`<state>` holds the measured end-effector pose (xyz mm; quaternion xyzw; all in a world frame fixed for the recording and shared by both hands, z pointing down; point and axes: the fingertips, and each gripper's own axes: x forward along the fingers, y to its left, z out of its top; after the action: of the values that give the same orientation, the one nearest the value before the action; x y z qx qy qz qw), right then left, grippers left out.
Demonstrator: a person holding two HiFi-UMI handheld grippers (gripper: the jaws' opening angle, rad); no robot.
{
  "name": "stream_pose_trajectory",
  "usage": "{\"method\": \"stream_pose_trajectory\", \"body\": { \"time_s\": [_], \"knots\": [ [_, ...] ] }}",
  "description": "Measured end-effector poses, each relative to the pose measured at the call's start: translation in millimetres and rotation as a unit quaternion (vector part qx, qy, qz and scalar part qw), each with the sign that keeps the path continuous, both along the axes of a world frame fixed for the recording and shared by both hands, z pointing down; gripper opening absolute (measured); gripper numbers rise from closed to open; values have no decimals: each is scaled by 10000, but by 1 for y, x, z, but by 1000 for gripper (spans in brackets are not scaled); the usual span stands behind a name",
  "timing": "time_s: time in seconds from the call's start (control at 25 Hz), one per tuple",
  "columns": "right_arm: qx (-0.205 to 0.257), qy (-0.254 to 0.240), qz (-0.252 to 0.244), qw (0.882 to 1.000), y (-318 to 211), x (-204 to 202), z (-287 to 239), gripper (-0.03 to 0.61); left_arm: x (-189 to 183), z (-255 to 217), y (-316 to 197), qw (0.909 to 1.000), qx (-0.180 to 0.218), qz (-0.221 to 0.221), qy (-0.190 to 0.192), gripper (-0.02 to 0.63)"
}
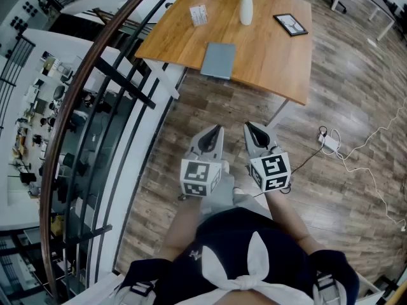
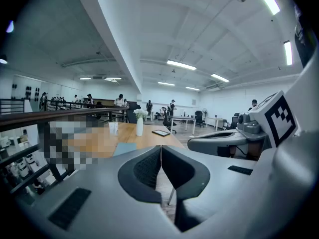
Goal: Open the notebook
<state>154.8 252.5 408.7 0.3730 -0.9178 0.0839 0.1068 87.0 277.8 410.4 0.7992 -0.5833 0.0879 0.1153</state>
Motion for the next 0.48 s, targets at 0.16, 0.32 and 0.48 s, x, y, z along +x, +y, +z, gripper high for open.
{"method": "stream_pose_trajectory", "body": {
  "time_s": [0.16, 0.32, 0.48],
  "knots": [
    [51, 51, -11, 10000, -26, -18, -3, -3, -16, -1, -30, 10000, 8, 29, 7, 20],
    [111, 128, 47, 9998, -54, -35, -3, -3, -43, -3, -62, 10000, 30, 8, 55, 20],
    [148, 241, 156, 9995, -79, -49, -4, -3, -70, -6, -89, 9999, 55, -45, 112, 20]
  ]
}}
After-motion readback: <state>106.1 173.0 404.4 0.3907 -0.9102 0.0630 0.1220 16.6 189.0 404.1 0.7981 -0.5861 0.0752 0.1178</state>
